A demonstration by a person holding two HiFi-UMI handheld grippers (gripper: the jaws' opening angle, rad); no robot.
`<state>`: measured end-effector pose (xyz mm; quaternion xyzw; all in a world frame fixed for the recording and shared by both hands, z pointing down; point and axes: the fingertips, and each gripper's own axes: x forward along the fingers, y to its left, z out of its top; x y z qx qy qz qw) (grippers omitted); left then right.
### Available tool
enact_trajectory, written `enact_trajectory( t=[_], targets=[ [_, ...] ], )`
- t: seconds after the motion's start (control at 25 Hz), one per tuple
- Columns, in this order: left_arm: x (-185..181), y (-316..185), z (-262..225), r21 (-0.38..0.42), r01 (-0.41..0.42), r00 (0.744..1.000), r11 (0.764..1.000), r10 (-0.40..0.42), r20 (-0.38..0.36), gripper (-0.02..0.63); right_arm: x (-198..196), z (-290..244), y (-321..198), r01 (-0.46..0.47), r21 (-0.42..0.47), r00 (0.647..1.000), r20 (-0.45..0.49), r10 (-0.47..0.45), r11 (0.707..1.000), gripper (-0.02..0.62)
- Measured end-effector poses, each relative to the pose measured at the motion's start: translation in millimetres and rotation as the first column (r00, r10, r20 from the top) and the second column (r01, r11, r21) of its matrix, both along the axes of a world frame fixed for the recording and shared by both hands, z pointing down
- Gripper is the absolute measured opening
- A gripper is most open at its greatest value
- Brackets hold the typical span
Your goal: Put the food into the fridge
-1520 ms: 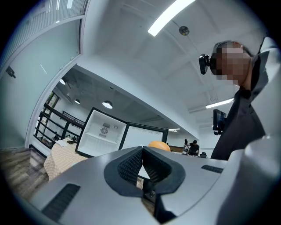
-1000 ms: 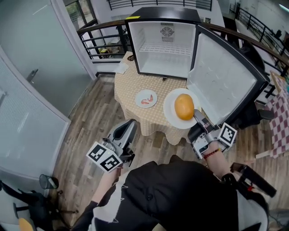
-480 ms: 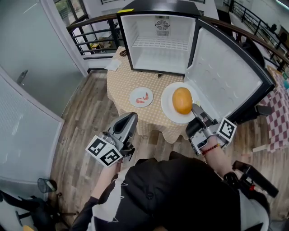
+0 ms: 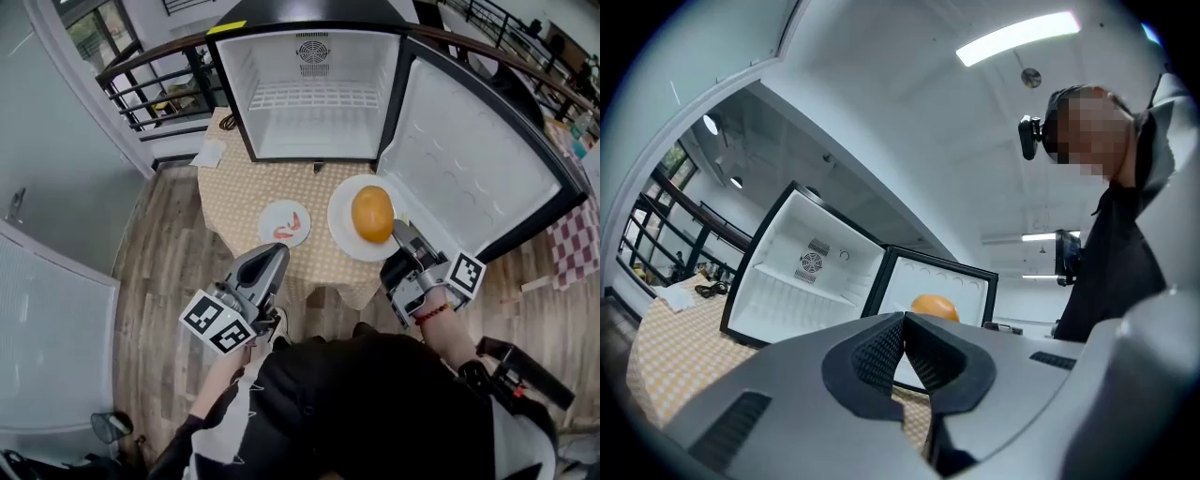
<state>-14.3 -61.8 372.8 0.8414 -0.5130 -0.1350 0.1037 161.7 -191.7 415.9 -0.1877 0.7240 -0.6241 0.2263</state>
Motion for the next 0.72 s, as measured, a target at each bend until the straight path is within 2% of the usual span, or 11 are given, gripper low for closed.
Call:
enact_trajectory(
  t=[0.16,0.36,0.48,0.72],
  targets=[
    [-26.4,-35.8,-6.2,0.012,-0.079,0.996,0.997,0.079,0.042,0.014,-23.5,0.7,-22.8,-0.072,-0.018,0.997,0.002,0.072,0.997,0.032],
    [-69.1,-81.8,-15.7,0.014,-0.151,0.988,0.988,0.150,0.031,0.014,-58.3,-1.5,-50.8,-0.139,-0.046,0.990,0.014,0.140,0.989,0.032],
    [-83.6,-102.4,-18.4,0.011,-0.198,0.980,0.980,0.198,0.035,0.012,-73.4,-7.4,-63.3,-0.178,-0.045,0.983,0.041,0.180,0.983,0.032],
    [-108.8,-140.1,-22.6,0.004,-0.291,0.956,0.957,0.291,0.041,0.014,-94.0,-10.7,-83.5,-0.266,-0.040,0.963,0.030,0.267,0.963,0.032]
  ],
)
